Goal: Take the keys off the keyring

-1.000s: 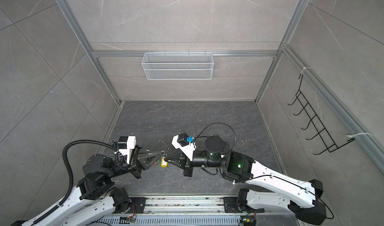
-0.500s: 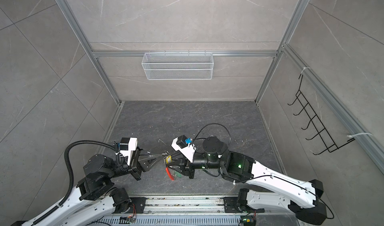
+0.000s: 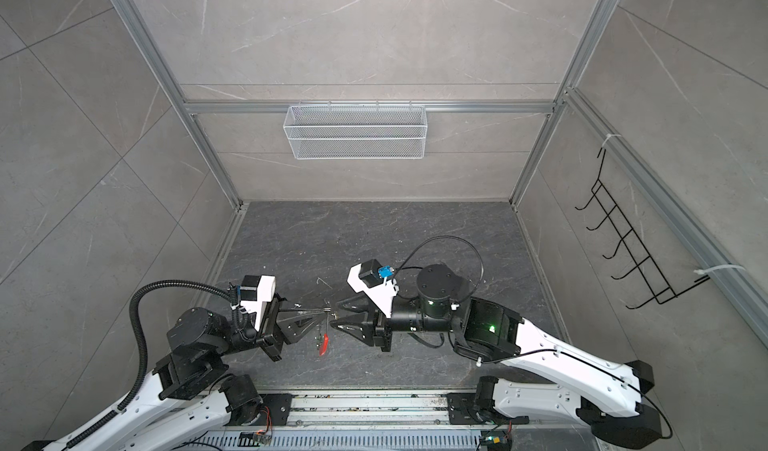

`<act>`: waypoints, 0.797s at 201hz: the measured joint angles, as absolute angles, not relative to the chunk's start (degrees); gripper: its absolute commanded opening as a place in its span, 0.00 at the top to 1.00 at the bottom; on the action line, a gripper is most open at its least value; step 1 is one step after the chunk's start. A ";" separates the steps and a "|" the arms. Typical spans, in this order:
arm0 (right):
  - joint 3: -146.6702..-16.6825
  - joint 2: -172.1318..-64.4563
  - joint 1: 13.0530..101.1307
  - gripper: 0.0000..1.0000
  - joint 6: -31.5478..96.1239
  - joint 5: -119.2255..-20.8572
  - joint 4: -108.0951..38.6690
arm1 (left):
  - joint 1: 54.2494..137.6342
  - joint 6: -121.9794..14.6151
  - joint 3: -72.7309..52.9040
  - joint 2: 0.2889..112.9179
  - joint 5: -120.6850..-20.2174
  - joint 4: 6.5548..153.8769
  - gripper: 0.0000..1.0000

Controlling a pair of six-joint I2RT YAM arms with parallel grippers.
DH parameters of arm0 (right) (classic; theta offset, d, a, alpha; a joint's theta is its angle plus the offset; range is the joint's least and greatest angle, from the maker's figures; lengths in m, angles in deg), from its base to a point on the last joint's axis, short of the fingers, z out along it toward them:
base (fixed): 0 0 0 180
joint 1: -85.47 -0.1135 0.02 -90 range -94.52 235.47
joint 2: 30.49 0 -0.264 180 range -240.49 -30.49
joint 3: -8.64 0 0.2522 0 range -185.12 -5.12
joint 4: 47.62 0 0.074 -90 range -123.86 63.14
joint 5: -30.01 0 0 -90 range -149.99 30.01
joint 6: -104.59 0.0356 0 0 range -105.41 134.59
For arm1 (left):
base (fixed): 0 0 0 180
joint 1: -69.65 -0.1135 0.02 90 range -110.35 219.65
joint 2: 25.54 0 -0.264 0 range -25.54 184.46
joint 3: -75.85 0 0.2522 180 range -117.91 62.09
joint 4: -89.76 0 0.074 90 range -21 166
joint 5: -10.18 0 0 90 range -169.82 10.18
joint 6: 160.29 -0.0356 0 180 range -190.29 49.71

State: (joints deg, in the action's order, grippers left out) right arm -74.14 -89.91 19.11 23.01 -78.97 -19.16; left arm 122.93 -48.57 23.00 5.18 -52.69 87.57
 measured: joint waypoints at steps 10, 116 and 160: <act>-74.14 -90.63 19.11 0.68 22.64 -79.26 -19.16 | 122.93 -48.57 23.00 5.18 -52.71 87.57 1.00; -73.98 -91.03 19.11 0.97 22.95 -79.89 -21.07 | 122.93 -48.38 23.00 4.72 -52.84 87.37 1.00; -73.57 -90.68 19.11 1.00 22.80 -79.69 -21.24 | 122.93 -47.92 23.00 4.66 -52.69 87.15 0.92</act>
State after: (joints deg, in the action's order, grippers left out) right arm -73.57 -90.68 19.11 22.80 -79.69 -21.24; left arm 122.93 -47.92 23.00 4.66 -52.69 87.15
